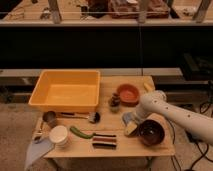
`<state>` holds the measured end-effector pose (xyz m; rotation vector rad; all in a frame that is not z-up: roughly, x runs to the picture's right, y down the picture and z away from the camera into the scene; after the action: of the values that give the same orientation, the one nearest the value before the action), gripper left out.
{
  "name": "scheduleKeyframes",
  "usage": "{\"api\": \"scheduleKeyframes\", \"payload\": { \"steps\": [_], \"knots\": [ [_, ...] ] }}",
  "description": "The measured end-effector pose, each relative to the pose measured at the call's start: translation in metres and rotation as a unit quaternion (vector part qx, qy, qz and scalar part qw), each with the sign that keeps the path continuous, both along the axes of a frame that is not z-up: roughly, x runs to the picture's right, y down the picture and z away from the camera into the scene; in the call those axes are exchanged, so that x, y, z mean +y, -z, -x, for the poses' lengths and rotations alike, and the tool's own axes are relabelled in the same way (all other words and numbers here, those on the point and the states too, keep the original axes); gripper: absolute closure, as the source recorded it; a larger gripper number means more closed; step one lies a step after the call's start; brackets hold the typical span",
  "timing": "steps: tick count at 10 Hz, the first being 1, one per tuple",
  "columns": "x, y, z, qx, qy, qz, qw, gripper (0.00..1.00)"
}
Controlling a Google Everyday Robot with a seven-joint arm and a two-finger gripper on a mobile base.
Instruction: Place sponge in metal cup
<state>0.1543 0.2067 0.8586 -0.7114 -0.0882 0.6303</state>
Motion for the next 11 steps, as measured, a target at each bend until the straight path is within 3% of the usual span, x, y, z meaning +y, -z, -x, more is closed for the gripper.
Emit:
{"api": "scheduleKeyframes", "payload": {
  "steps": [8,11],
  "knots": [
    [-0.0023,0.0041,0.0025,0.005,-0.002,-0.005,1.0,0.98],
    [-0.0016,0.0062,0.003,0.004,0.0,-0.003,1.0,1.0]
  ]
}}
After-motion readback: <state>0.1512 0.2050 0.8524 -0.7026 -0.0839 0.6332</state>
